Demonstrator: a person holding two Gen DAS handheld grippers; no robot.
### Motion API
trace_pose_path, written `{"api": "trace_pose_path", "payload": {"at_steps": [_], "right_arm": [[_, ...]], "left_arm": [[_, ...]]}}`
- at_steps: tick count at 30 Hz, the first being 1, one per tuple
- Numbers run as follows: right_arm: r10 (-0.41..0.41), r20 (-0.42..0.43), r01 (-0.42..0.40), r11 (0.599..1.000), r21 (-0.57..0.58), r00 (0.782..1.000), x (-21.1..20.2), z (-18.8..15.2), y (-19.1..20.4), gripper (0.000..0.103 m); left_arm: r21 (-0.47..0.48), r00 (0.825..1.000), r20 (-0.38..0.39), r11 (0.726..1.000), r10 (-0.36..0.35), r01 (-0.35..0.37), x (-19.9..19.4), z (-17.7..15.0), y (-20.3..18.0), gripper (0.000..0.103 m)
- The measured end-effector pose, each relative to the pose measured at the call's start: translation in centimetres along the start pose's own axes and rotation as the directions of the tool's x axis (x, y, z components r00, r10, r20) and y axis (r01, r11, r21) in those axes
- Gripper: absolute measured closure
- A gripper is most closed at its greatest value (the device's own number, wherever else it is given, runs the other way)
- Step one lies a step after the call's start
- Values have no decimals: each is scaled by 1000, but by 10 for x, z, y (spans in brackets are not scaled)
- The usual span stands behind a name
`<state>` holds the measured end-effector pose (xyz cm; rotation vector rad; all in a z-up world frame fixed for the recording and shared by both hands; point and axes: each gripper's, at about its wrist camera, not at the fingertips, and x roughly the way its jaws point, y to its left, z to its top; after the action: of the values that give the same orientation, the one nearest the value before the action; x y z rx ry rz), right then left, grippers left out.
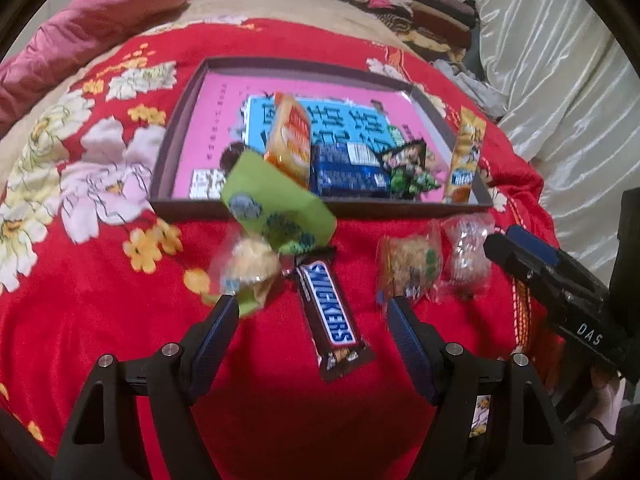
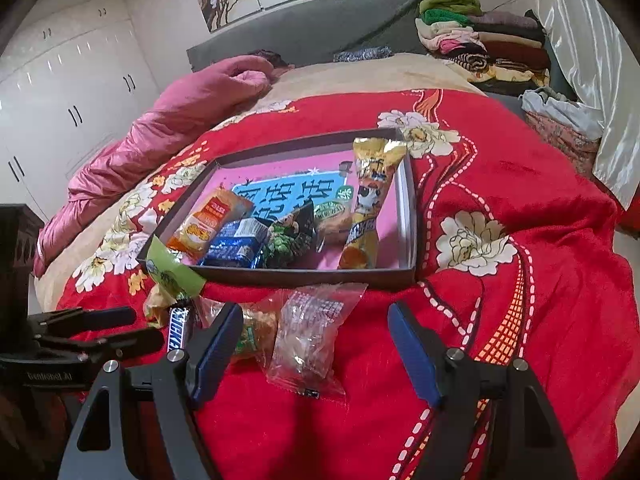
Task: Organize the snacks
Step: 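Grasp the Snickers bar with left while right grasps the clear pastry bag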
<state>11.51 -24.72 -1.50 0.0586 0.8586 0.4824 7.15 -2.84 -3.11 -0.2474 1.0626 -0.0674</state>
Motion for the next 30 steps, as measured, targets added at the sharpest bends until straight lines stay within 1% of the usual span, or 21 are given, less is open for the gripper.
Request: {"api": "trace_pose_path", "payload": {"at_steps": [7,13,18,27,30], "right_arm": [[-9,-37,9,1000,3,999,9,-3,-1,28],[-6,-63,5,1000,-11,998,16,-5,3,28],[5,-83,-6,1000,-20,997,23,-5,5,29],[9,-128,-14,999,-42,992,36,-9,9,47],[15,-132,-22,999,-50,991,39,-8,11,51]], "left_arm": [[-1,1000,-24,1000,-1,1,8,-5,-1,25],[-10,999,-39,1000,16,-16,16,-9,0,25],[-10,999,-36,999,31,-31,23,-11,0,25],[0,999,-32,1000,31,-31,28,-11,-2,25],[-2,999,-31,1000,25,-25,29,-11,-4,27]]}}
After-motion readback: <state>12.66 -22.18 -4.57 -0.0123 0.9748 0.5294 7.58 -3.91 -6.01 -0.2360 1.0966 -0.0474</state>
